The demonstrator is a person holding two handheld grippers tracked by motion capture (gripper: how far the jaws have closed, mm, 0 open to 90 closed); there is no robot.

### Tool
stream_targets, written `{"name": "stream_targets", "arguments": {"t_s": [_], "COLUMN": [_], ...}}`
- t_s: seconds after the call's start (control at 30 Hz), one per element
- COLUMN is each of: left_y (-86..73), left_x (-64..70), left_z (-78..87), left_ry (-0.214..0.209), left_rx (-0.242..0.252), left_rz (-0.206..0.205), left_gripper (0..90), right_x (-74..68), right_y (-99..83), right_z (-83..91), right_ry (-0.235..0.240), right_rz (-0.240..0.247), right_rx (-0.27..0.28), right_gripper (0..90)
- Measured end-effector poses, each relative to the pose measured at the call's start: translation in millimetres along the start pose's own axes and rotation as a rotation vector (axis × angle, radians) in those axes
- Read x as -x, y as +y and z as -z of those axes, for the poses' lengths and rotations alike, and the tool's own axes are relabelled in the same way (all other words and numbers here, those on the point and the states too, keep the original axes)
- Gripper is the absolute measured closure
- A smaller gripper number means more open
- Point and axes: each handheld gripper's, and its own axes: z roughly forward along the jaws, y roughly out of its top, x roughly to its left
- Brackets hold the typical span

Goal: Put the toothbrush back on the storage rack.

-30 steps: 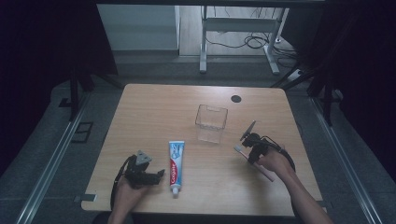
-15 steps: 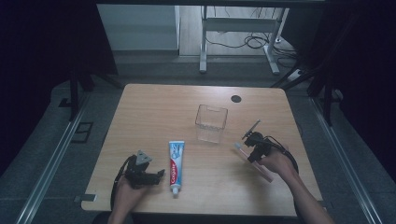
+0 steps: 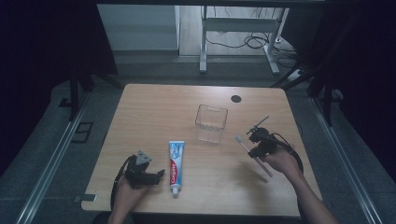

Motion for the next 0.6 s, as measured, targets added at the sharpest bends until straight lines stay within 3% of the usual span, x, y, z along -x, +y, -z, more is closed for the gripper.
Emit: {"name": "stream_targets", "arguments": {"t_s": [0.6], "left_y": [0.2], "left_x": [-0.7], "left_z": [0.0], "left_ry": [0.000], "left_rx": [0.000], "left_rz": [-0.010], "left_gripper": [13.1], "right_x": [-4.8], "right_y": [11.5], "right_z": [29.6], "right_ry": [0.009], "right_rz": [-0.003], "right_rx": [0.157], "right_gripper": [78.6]}}
